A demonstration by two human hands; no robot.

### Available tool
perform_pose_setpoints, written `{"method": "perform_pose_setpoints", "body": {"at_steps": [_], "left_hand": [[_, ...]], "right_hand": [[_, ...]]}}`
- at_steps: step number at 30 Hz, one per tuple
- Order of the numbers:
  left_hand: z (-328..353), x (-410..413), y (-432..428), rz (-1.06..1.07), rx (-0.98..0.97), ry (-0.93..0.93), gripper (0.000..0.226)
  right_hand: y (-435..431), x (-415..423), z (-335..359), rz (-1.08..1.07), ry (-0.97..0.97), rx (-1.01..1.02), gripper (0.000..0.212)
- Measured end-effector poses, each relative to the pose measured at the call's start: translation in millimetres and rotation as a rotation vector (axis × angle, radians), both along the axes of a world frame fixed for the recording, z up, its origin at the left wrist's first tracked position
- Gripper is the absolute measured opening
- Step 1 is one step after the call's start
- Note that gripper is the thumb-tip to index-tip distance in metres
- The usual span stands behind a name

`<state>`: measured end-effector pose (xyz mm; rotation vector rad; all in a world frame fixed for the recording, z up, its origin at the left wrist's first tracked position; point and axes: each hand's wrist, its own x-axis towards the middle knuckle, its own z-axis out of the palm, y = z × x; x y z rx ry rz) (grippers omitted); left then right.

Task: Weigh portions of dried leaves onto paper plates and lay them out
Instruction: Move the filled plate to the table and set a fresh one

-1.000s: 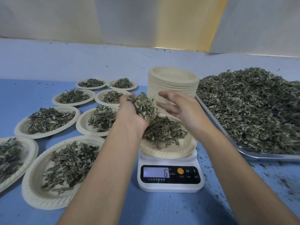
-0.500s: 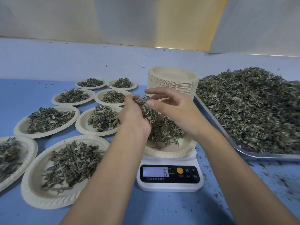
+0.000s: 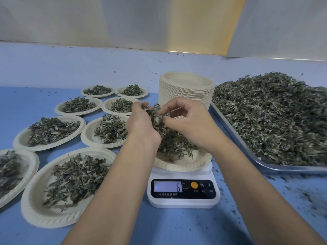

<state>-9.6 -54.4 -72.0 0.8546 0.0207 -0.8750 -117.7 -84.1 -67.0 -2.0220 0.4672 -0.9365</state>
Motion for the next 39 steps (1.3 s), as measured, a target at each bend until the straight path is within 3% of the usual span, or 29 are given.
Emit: {"method": "perform_pose_setpoints", "body": {"at_steps": [7, 15, 23, 28, 35, 39], "left_hand": [[-1, 15, 2, -0.040, 0.048, 0.020, 0.027], [2, 13, 6, -0.050, 0.066, 0.039, 0.031], [4, 9, 8, -0.027, 0.035, 0.058, 0.032], [5, 7, 9, -0.027, 0.064, 0.056, 0.033], [3, 8, 9, -0.033, 0.085, 0.043, 0.033], [1, 9, 7, -0.027, 0.081, 0.053, 0.036]], "right_hand": [[-16, -8, 3, -0.136, -0.113, 0.119, 0.026], [-23, -11, -2, -0.211, 0.062, 0.152, 0.015], [-23, -13, -2, -0.205, 0.152, 0.113, 0.018], [-24, -12, -2, -0.212, 0.088, 0.121, 0.019], [-24, -12, 2, -0.052, -0.115, 0.358, 0.022], [-23, -13, 0, -0.051, -0.078, 0.296, 0.019]]}}
